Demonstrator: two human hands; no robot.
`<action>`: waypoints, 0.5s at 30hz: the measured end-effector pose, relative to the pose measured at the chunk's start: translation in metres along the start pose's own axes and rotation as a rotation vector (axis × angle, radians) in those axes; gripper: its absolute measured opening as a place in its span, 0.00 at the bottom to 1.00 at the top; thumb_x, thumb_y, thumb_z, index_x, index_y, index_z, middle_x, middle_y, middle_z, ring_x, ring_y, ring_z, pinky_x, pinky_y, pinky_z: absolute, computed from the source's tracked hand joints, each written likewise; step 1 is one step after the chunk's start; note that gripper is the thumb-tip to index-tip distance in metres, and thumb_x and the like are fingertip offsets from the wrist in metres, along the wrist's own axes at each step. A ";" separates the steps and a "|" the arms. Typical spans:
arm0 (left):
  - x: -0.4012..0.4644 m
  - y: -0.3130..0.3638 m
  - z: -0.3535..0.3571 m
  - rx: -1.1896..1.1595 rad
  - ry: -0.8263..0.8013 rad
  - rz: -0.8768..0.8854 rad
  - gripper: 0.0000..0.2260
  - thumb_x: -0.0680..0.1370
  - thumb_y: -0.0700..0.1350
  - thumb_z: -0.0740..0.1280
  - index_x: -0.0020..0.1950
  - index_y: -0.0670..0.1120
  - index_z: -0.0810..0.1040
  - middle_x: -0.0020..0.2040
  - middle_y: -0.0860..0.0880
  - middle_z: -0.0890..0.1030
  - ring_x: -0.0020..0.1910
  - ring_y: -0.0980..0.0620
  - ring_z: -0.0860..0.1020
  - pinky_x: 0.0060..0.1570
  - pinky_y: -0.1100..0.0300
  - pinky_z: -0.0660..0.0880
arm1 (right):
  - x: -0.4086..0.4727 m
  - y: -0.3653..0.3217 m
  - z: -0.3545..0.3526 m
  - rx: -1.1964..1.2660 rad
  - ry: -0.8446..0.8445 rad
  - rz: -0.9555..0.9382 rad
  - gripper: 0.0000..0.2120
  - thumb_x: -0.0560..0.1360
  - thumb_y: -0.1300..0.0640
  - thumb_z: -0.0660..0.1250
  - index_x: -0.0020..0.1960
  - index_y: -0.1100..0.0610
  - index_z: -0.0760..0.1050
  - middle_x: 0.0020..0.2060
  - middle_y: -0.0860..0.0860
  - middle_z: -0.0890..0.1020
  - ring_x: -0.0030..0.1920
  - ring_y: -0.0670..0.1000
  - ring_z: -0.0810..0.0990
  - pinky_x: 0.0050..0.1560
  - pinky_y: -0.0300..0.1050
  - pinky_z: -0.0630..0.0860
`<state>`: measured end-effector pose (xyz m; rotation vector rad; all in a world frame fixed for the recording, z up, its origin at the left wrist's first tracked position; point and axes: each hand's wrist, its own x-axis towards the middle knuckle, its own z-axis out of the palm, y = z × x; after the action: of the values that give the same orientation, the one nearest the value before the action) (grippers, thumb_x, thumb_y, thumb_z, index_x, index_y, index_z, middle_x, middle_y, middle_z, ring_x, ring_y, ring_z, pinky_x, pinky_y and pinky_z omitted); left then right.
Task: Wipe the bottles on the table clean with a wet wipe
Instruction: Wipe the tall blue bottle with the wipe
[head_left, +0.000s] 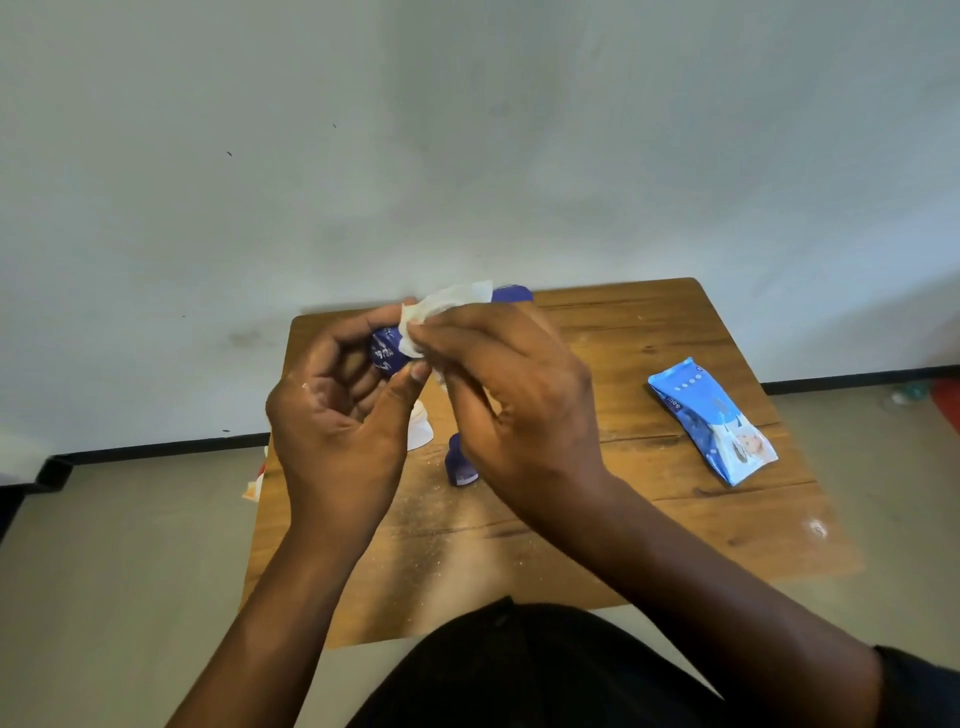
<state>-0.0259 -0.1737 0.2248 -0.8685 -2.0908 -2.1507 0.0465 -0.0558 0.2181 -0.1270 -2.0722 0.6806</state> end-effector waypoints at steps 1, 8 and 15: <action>0.001 0.001 -0.002 -0.021 -0.005 0.004 0.17 0.75 0.32 0.74 0.63 0.37 0.78 0.58 0.46 0.84 0.58 0.53 0.85 0.58 0.62 0.80 | 0.001 0.007 -0.002 -0.020 0.018 -0.001 0.11 0.77 0.70 0.72 0.58 0.63 0.85 0.54 0.56 0.86 0.54 0.57 0.83 0.57 0.44 0.77; 0.001 0.004 -0.006 -0.080 -0.013 0.007 0.17 0.76 0.34 0.72 0.64 0.37 0.77 0.61 0.42 0.83 0.63 0.50 0.83 0.60 0.58 0.80 | 0.009 0.052 -0.017 -0.052 0.103 0.313 0.11 0.78 0.67 0.70 0.58 0.58 0.85 0.50 0.51 0.86 0.51 0.47 0.83 0.51 0.50 0.81; -0.002 0.001 0.003 -0.072 -0.009 -0.065 0.16 0.74 0.31 0.74 0.60 0.41 0.79 0.51 0.53 0.87 0.54 0.54 0.86 0.54 0.64 0.80 | 0.001 0.000 -0.005 0.055 -0.038 -0.050 0.11 0.76 0.71 0.72 0.56 0.64 0.86 0.50 0.57 0.86 0.51 0.58 0.83 0.50 0.51 0.79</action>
<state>-0.0230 -0.1713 0.2247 -0.8298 -2.0864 -2.2707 0.0499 -0.0532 0.2209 -0.0314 -2.0838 0.7138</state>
